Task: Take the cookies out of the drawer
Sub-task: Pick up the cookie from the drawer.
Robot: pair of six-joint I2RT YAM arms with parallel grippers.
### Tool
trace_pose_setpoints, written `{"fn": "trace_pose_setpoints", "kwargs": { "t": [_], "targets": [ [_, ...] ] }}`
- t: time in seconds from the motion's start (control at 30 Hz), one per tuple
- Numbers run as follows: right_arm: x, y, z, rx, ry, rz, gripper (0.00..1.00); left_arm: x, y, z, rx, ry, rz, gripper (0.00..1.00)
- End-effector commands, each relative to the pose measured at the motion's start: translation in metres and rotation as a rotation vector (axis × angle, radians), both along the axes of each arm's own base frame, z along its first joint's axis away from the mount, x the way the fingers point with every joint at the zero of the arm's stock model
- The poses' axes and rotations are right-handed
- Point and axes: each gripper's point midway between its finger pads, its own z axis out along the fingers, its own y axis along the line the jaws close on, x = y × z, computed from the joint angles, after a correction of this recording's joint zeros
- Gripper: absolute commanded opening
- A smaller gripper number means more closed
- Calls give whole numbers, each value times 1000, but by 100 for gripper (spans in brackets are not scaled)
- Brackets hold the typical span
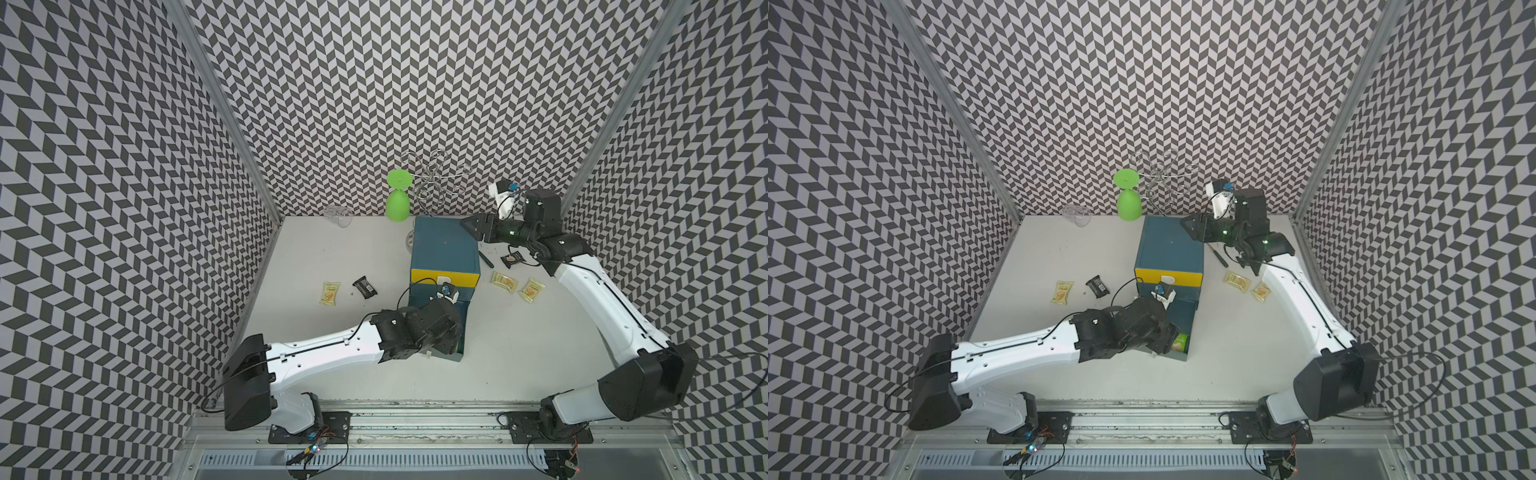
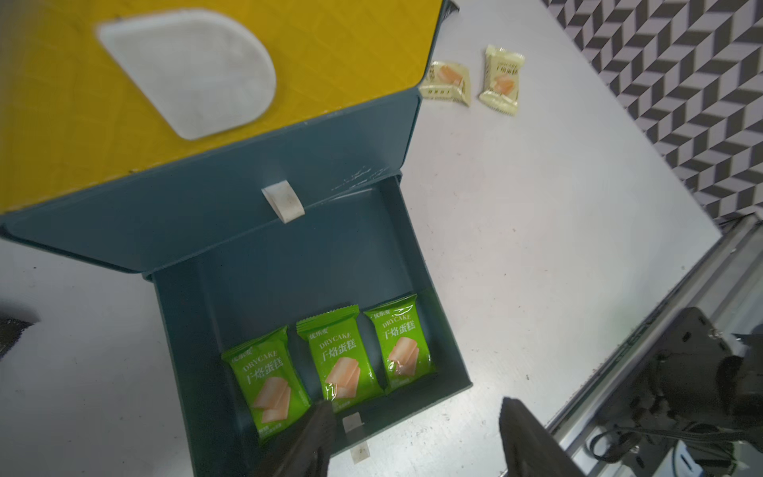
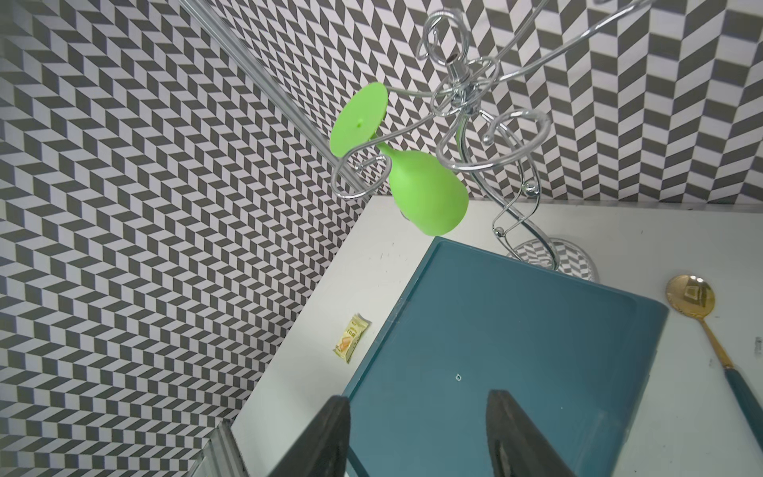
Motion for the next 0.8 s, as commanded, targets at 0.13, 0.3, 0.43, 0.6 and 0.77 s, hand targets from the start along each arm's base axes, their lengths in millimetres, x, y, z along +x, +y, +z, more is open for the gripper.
{"fn": "trace_pose_setpoints", "kwargs": {
  "t": [0.13, 0.3, 0.43, 0.6, 0.77],
  "targets": [
    [-14, -15, -36, -37, 61, -23, 57, 10, -5, -42, 144, 88, -9, 65],
    [-23, -15, -42, -36, 64, -2, 57, 16, -14, -61, 168, 127, 6, 64],
    [-26, -14, -44, -31, 65, 8, 57, 19, -16, -81, 213, 170, 19, 64],
    [-31, -13, -45, -22, 70, 24, 57, 22, -14, -94, 247, 199, 50, 63],
    [-33, -12, -47, -20, 76, 31, 57, 19, -12, -99, 244, 234, 64, 62]
  ]
}}
